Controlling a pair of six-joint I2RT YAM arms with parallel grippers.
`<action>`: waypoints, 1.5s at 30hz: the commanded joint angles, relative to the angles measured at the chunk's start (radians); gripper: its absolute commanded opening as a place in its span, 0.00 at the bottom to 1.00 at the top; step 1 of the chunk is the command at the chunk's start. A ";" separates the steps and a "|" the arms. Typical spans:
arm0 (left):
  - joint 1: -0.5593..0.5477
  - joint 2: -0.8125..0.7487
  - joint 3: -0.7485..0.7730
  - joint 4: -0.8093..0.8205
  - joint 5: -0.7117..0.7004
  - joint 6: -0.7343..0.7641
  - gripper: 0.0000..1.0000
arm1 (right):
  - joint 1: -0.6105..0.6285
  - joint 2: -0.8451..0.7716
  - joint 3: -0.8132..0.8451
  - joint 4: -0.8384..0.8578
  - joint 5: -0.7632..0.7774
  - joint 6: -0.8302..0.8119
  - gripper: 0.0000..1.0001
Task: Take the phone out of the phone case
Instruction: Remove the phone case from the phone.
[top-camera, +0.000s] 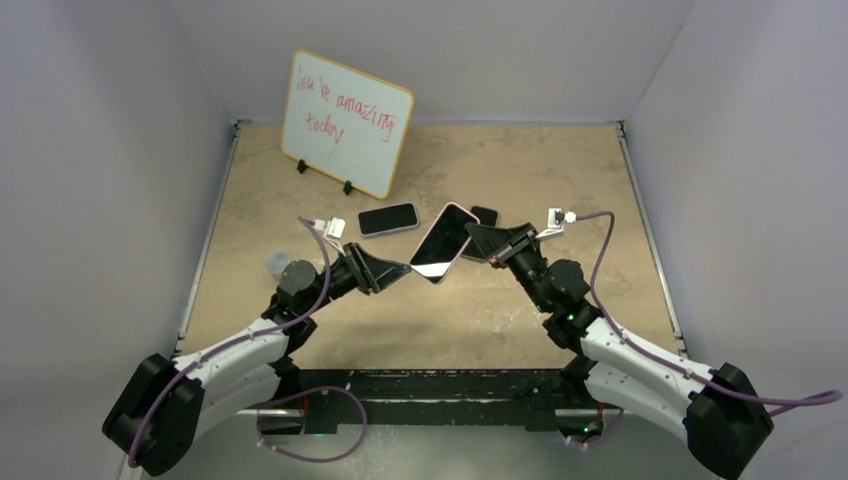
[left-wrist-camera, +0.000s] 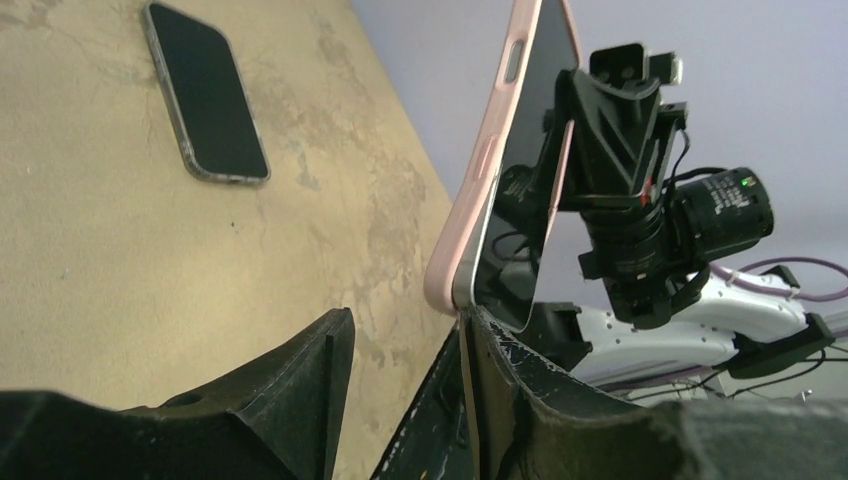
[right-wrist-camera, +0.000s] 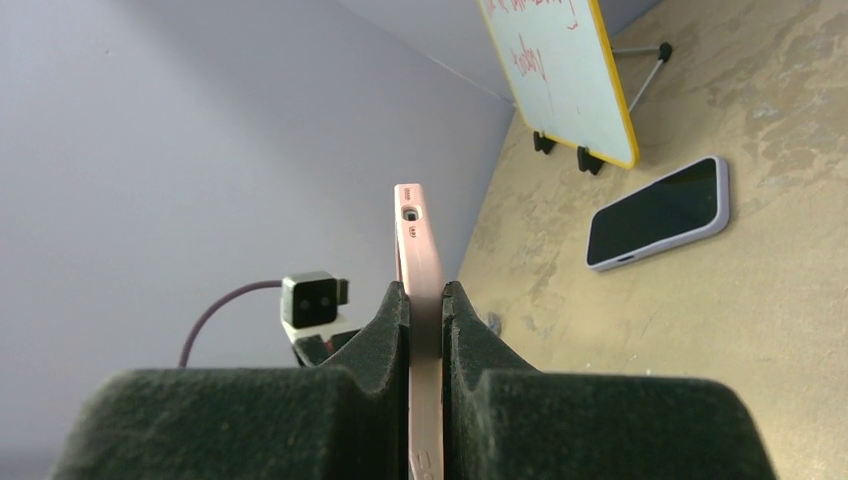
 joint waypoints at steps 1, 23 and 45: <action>0.005 0.049 0.025 0.082 0.068 0.028 0.45 | -0.003 -0.021 0.012 0.133 0.013 0.082 0.00; 0.005 0.068 -0.009 0.255 0.100 -0.086 0.42 | -0.004 -0.028 -0.011 0.165 0.015 0.099 0.00; 0.005 0.082 -0.041 0.282 0.087 -0.104 0.29 | -0.006 -0.037 -0.022 0.201 -0.001 0.146 0.00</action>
